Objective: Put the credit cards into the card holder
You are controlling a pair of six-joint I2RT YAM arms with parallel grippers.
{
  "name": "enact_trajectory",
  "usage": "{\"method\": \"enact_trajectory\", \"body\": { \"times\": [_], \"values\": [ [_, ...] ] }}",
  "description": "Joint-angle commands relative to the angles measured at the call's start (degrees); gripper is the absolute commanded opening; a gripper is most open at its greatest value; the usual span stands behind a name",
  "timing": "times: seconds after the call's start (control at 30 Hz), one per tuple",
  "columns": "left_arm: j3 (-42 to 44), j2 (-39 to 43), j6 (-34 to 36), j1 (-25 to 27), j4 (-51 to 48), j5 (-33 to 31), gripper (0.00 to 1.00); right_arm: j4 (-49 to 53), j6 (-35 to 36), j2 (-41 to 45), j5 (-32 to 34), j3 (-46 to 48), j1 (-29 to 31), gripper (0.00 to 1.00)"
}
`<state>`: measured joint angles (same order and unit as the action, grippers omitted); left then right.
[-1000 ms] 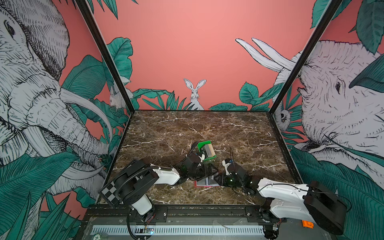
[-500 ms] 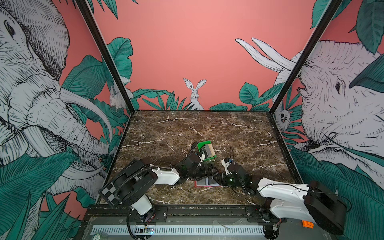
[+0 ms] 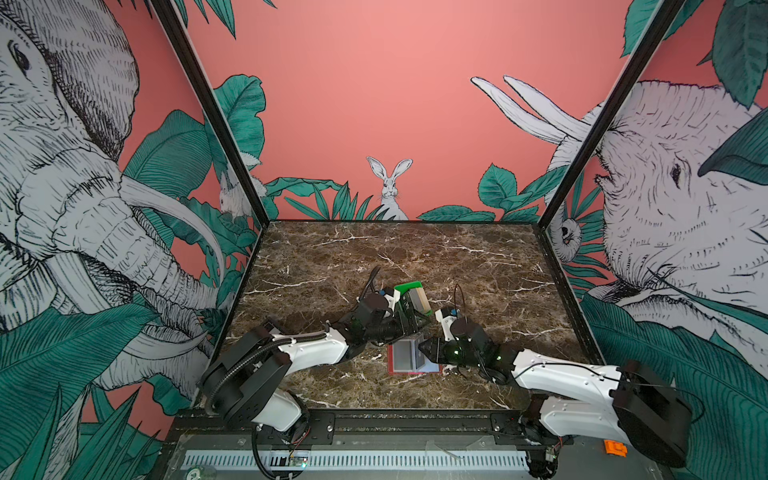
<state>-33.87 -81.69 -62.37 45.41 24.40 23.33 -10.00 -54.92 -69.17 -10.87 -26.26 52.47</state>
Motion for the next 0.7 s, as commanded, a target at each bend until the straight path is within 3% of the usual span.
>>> {"method": "enact_trajectory", "body": {
  "times": [0.0, 0.23, 0.47, 0.67],
  "values": [
    [0.5, 5.48, 2.75, -3.13, -4.79, 1.78, 0.99, 0.6, 1.03, -1.83, 1.27, -2.5, 1.0, 0.27],
    [-2.65, 14.2, 11.4, -12.19, -18.57, 6.19, 0.99, -0.24, 1.1, -7.86, 1.99, -7.92, 3.32, 0.29],
    [-9.15, 16.47, 25.55, -15.35, -32.18, 10.68, 0.99, -1.82, 0.61, -13.3, 2.35, -11.66, 5.5, 0.3],
    [-10.24, 15.7, 27.91, -17.19, -31.45, 21.62, 0.99, -1.46, 0.67, -13.36, 4.22, -12.28, 5.9, 0.42]
  ]
}}
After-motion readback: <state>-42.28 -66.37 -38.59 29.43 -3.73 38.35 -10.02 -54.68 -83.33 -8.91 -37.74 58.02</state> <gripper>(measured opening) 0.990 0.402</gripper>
